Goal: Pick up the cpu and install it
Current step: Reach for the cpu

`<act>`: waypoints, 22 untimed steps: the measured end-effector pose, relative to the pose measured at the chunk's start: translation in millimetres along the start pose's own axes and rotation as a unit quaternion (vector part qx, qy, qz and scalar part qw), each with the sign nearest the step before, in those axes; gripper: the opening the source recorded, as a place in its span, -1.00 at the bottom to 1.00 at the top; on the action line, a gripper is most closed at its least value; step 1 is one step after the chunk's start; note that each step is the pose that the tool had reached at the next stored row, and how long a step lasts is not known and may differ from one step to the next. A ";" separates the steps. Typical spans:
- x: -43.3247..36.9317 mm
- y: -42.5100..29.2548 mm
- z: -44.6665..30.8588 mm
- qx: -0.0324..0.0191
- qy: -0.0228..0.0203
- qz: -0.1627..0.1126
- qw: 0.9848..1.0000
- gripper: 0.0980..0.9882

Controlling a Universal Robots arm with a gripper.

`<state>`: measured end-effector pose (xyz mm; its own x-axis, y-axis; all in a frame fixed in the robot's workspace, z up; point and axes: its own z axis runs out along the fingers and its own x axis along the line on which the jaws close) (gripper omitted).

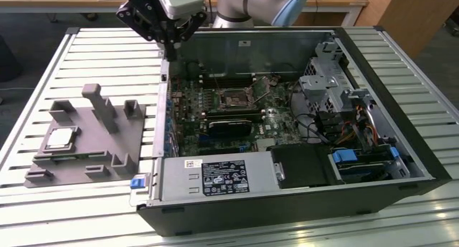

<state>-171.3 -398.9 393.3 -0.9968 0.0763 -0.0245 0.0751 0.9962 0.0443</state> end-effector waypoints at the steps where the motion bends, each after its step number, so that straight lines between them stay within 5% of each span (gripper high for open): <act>1: 1.2 -0.1 0.0 0.000 0.000 0.000 1.000 -0.98; 22: 33.8 -2.5 -1.0 0.000 0.000 0.000 1.000 -0.98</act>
<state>-205.3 -398.9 393.4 -0.9968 0.0763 -0.0243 0.0751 0.9962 0.0442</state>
